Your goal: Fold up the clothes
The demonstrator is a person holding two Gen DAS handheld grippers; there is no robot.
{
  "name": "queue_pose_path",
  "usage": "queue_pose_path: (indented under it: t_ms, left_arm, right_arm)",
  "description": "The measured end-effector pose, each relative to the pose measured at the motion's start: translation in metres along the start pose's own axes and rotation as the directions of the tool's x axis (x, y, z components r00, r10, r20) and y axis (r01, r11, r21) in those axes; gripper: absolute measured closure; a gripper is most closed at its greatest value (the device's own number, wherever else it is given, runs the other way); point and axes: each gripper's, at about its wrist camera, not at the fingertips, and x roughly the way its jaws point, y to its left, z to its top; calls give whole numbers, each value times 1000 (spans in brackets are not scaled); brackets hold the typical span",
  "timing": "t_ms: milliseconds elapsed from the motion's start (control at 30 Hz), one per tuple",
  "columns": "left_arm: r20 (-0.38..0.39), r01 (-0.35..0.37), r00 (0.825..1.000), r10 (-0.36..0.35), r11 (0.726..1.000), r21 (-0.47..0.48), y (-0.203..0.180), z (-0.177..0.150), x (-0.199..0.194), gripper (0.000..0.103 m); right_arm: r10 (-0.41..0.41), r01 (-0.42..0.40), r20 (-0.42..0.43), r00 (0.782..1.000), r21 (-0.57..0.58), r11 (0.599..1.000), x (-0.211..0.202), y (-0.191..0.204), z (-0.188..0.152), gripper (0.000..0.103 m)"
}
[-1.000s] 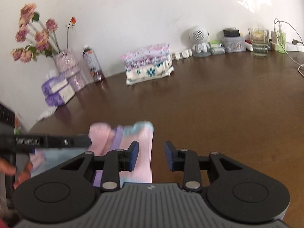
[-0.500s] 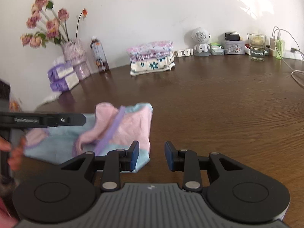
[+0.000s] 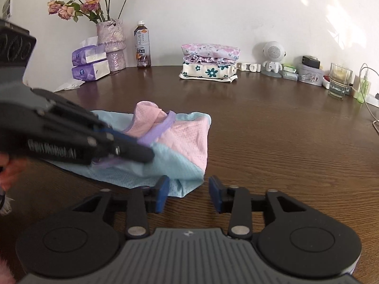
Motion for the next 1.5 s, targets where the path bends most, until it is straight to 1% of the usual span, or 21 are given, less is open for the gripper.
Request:
queue_pose_path:
  t_ms: [67,167,267,333,400,433,467,567,767,800,833,967,1033,1133,1200,1233,1267,1333,1433,1467,1500]
  left_arm:
    - [23,6,1000,-6,1000,-20,3,5,-4,100]
    - [42,41,998,-38,997,-63,8,11,-9,100]
    - [53,51,998,-46,995,-82,10,15,-10,100]
    - [63,77,995,-71,992,-101,11,16,-11,100]
    - [72,92,994,-84,990,-108,12,17,-13,100]
    - [74,86,994,-78,991,-106,12,18,-13,100]
    - [75,78,995,-71,992,-103,12,17,-14,100]
    - [71,80,995,-72,990,-112,15,14,-15,100]
    - [29,95,995,-91,982,-162,22,0,-7,100]
    - [22,98,995,-95,980,-173,24,-2,-6,100]
    - [19,102,995,-100,978,-181,25,-4,-5,100]
    - [24,122,993,-120,975,-188,26,-6,-2,100]
    - [31,132,991,-128,974,-187,25,-6,-1,100]
    - [35,138,990,-134,972,-189,25,-6,1,100]
    - [35,138,990,-134,971,-195,26,-6,3,100]
    - [34,138,990,-134,970,-198,26,-6,5,100]
    - [33,138,990,-134,970,-201,26,-6,6,100]
    - [30,136,991,-133,969,-205,26,-7,9,99]
    - [17,146,989,-145,966,-214,27,-8,9,90]
    - [21,150,989,-149,965,-216,28,-8,6,87]
    - [28,150,989,-147,965,-217,29,-7,3,82]
  right_arm:
    - [1,-1,9,1000,11,1000,2,1,1,62]
    - [-3,2,22,1000,26,1000,6,3,4,62]
    - [-38,37,31,999,17,999,12,9,7,63]
    - [-69,69,27,997,2,998,16,14,8,63]
    - [-87,87,19,996,0,996,19,17,9,69]
    - [-98,98,13,995,-3,995,19,18,8,82]
    - [-112,112,5,994,-8,994,19,19,8,90]
    - [-142,142,-17,990,-23,990,16,17,4,94]
    - [-152,150,-24,988,-65,986,12,20,1,94]
    - [-154,151,-23,988,-76,986,12,21,1,96]
    - [-155,152,-22,988,-87,984,12,22,1,102]
    - [-147,146,-27,989,-35,989,11,15,2,102]
    - [-143,142,-30,989,-26,990,10,13,2,99]
    - [-159,159,5,987,-88,983,6,21,1,94]
    - [-163,163,10,987,-115,980,6,24,2,94]
    - [-158,158,7,987,-124,980,6,25,3,97]
    - [-158,157,0,987,-117,981,6,23,3,102]
    - [-157,155,-20,987,-78,985,7,18,3,102]
    - [-146,145,-38,988,-31,989,8,10,2,101]
    - [-131,130,-37,991,-24,991,7,9,2,99]
    - [-116,115,-31,993,-19,993,4,9,2,98]
